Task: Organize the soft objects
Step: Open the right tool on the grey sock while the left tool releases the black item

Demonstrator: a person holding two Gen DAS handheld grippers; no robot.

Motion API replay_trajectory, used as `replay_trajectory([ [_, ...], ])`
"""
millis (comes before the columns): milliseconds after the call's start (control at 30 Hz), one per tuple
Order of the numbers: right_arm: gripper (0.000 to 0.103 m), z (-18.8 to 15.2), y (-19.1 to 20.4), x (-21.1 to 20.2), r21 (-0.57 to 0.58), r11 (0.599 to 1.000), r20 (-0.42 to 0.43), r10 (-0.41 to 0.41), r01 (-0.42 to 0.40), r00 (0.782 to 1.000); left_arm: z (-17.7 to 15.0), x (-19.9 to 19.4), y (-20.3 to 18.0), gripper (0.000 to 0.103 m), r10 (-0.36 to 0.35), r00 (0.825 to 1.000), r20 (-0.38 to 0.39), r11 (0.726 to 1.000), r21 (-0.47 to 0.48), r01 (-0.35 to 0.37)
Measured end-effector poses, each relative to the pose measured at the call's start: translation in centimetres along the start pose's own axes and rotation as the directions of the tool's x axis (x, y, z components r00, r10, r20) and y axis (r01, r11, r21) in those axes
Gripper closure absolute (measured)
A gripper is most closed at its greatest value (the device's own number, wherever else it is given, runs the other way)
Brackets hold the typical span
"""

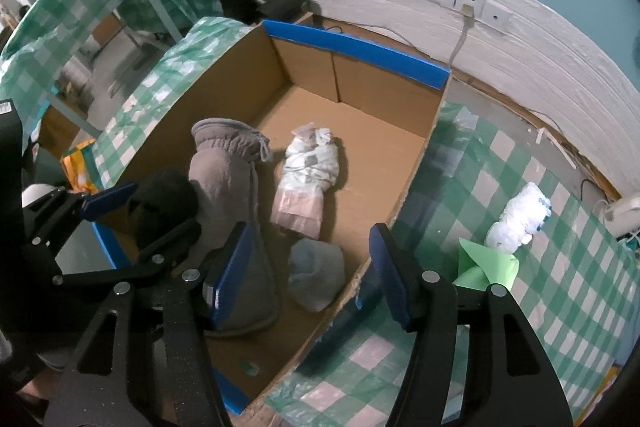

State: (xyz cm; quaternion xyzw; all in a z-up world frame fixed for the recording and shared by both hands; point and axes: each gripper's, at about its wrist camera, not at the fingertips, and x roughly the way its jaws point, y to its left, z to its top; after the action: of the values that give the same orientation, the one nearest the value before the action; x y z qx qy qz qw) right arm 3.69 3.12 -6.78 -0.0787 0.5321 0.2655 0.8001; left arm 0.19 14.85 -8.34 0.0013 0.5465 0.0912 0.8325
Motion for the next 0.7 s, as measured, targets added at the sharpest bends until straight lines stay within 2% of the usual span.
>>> replay_trajectory([
  [500, 0.039, -0.4, -2.2, -1.8, 0.056, 0.998, 0.034, -0.015, 0.013, 0.999, 0.3, -1.3, -1.2, 0.026, -0.039, 0.999, 0.032, 0.999, 0.015, 0.038],
  [700, 0.039, -1.3, -3.4, -2.6, 0.078, 0.997, 0.045, -0.028, 0.024, 0.999, 0.4, -2.3, -3.0, 0.025, -0.062, 0.996, 0.057, 0.997, 0.058, 0.059],
])
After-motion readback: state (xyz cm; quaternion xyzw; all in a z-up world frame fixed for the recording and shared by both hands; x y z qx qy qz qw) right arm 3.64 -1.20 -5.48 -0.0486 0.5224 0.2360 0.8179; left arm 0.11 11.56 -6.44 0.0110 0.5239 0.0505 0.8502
